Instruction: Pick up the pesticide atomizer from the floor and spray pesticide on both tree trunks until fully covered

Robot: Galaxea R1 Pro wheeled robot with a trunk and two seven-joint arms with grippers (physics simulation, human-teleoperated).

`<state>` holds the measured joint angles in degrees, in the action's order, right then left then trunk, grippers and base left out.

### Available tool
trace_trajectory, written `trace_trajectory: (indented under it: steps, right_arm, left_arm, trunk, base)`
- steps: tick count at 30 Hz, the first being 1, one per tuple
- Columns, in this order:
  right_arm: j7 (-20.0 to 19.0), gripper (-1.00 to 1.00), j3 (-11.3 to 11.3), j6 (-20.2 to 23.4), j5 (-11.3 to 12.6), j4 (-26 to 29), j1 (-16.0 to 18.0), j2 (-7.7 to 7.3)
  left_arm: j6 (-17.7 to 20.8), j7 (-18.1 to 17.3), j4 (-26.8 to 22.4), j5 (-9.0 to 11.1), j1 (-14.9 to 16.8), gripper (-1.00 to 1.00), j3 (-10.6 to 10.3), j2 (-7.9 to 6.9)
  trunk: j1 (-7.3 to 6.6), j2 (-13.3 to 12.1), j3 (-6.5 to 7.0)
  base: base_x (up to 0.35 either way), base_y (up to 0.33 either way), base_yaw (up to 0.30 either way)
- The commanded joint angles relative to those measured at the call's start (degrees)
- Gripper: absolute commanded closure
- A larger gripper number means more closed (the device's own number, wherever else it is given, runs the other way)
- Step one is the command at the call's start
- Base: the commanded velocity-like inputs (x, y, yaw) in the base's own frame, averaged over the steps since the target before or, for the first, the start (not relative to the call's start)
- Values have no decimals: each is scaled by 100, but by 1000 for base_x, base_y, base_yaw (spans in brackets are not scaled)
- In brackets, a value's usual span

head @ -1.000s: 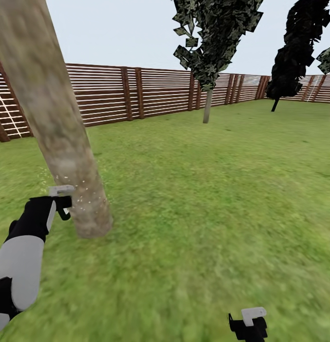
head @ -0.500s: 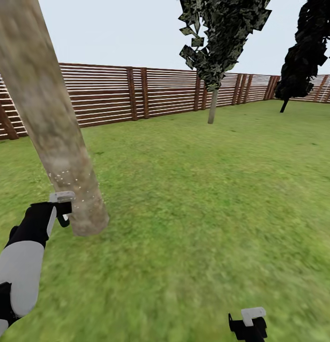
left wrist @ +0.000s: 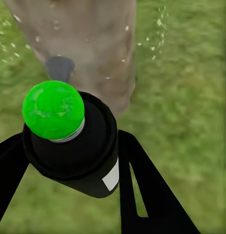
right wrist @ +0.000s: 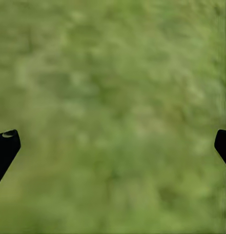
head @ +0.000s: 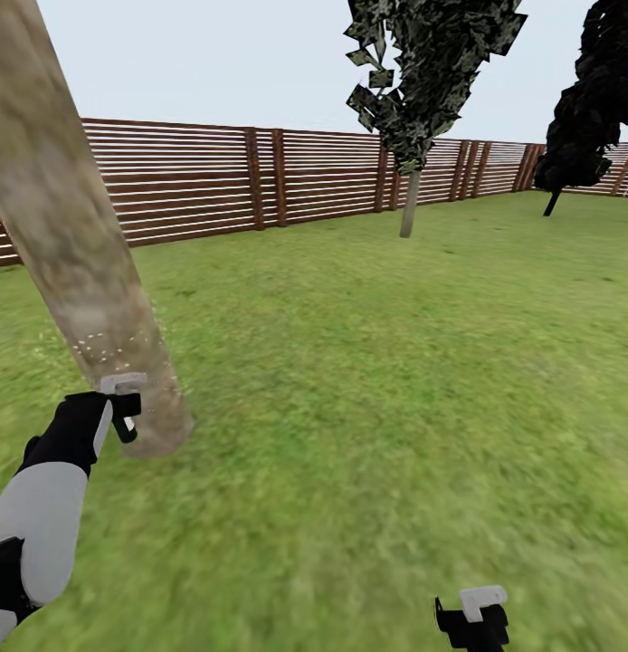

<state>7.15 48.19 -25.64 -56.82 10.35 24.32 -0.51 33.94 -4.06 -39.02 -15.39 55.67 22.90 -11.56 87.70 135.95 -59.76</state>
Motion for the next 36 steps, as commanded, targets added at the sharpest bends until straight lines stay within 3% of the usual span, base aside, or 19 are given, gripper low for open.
trace_trajectory:
  steps: [1,4,5,6,10,11,13,18,28,32,36]
  right_arm:
    - [33,-100,33,-20,-63,-15,7,-1]
    - [39,-100,33,-20,-62,-15,8,6]
    - [37,-100,33,-20,-59,-15,8,7]
    - [37,-100,33,-20,-60,-15,8,6]
    - [36,-100,36,-20,-61,-9,7,-1]
    - [35,-100,36,-21,-64,-9,8,-3]
    - [34,-100,37,-22,-66,-7,5,-9]
    - [33,-100,33,-22,-66,-6,6,-10]
    - [35,-100,33,-24,-66,-15,6,-4]
    - [40,-100,33,-21,-66,-15,5,-1]
    - [41,-100,33,-21,-66,-15,7,-1]
  left_arm:
    - [22,-43,-5,-69,5,100,24,4]
    - [-5,-43,9,-51,-183,100,103,-9]
    - [-60,-50,14,-17,-323,100,246,-17]
    - [-335,-53,-20,10,-516,100,463,-30]
    - [-706,-43,-71,6,-882,100,602,-70]
    - [-727,-59,-79,35,-1083,100,640,-72]
    - [-936,-84,-69,277,-1383,100,935,-31]
    - [-1068,-39,-70,299,-1453,100,826,-15]
    - [-1091,-17,-82,303,-1454,100,878,-41]
    - [-1091,420,-80,329,-1454,100,878,-16]
    - [-1091,481,-80,351,-1454,100,882,-13]
  trunk:
    - [-1,2,-5]
    - [-1,2,-5]
    - [-1,2,-5]
    - [-1,2,-5]
    - [-1,2,-5]
    - [-1,2,-5]
    - [-1,2,-5]
    - [-1,2,-5]
    - [-1,2,-5]
    - [-1,2,-5]
    - [-1,2,-5]
  base:
    - [9,-270,0]
    - [2,-272,20]
    - [0,-272,184]
    - [0,-272,253]
    - [0,-273,267]
    - [0,-274,102]
    - [20,-275,29]
    - [188,-220,3]
    - [263,-156,0]
    - [68,-257,8]
    - [98,-245,195]
